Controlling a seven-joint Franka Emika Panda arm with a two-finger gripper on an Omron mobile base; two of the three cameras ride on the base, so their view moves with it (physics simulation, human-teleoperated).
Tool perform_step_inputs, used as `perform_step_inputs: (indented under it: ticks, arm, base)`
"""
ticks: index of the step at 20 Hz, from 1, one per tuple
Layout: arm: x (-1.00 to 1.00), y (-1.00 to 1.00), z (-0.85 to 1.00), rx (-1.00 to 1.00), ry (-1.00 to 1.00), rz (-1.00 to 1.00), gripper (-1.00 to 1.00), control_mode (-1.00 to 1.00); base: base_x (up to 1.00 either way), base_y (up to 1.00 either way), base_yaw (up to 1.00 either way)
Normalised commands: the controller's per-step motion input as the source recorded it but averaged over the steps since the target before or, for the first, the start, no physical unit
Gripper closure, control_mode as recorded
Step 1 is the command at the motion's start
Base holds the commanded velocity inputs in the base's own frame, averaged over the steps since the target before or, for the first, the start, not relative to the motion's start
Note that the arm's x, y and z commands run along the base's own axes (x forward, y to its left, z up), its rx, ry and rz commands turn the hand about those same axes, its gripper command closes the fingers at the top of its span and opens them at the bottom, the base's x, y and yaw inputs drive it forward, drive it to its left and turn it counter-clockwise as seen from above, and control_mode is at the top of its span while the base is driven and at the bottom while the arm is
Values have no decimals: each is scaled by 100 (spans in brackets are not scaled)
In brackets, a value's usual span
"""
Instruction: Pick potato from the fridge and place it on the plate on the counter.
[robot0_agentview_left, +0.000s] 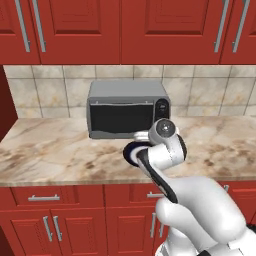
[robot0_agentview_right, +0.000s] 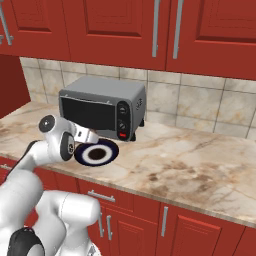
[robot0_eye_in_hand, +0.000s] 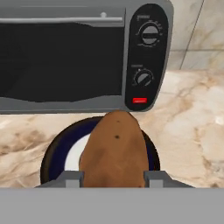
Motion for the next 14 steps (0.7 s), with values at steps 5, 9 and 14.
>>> perform_step_inputs:
  ticks: [5,9,14]
  arm:
    - [30,0,-26,0,1,0,100,-100]
    - [20,0,-12,1,11,0,100,-100]
    - [13,0,-9,0,21,0,100,-100]
  base:
    - [0,0,0]
    - [0,0,0]
    - [0,0,0]
